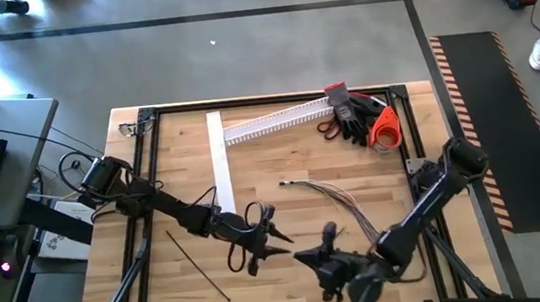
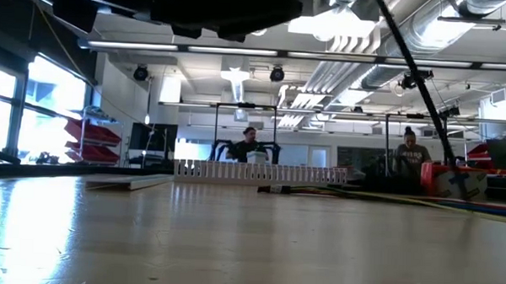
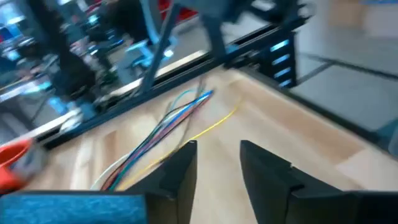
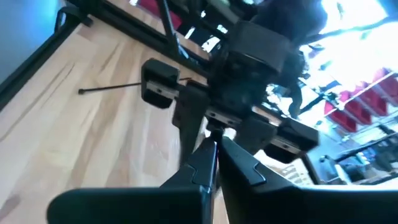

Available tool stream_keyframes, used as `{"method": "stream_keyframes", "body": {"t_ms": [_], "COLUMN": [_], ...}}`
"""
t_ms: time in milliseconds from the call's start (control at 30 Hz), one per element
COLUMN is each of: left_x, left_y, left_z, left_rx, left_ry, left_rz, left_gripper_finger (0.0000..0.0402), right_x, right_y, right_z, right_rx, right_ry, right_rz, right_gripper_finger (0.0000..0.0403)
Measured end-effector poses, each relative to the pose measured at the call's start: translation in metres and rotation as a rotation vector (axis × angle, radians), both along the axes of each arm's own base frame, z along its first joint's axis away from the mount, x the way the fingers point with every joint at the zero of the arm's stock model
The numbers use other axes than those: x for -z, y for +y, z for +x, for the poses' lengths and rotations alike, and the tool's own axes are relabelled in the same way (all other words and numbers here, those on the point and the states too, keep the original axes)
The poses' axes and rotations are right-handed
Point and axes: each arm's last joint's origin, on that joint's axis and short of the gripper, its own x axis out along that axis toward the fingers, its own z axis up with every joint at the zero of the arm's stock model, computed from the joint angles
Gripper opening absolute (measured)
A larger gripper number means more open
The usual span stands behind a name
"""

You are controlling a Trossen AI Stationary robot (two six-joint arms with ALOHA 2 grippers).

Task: Ziptie cables
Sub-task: Wrap the cable wires with the black zip tie

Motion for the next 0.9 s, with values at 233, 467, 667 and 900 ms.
{"method": "stream_keyframes", "body": {"t_ms": [233,467,667,900], "left_x": [0.008,0.014,0.036,0.073], "left_y": [0.006,0.065,0.124,0.144], "left_z": [0.007,0.023,0.029,0.030], "left_rx": [0.002,-0.267,-0.261,-0.307], "left_ry": [-0.026,0.048,0.220,0.341], "left_rz": [0.039,-0.112,-0.187,-0.183], "left_gripper_finger": [0.0127,0.0127,0.0127,0.0127], "right_x": [-0.003,-0.008,-0.025,-0.031], "right_y": [0.022,0.038,0.038,0.028], "right_z": [-0.025,-0.039,-0.020,-0.001], "right_rx": [0.046,0.013,-0.204,-0.388], "right_ry": [-0.073,-0.118,-0.159,-0.180], "right_rz": [-0.039,-0.033,-0.023,-0.075], "right_gripper_finger": [0.0001,0.0000,0.0000,0.0000]}}
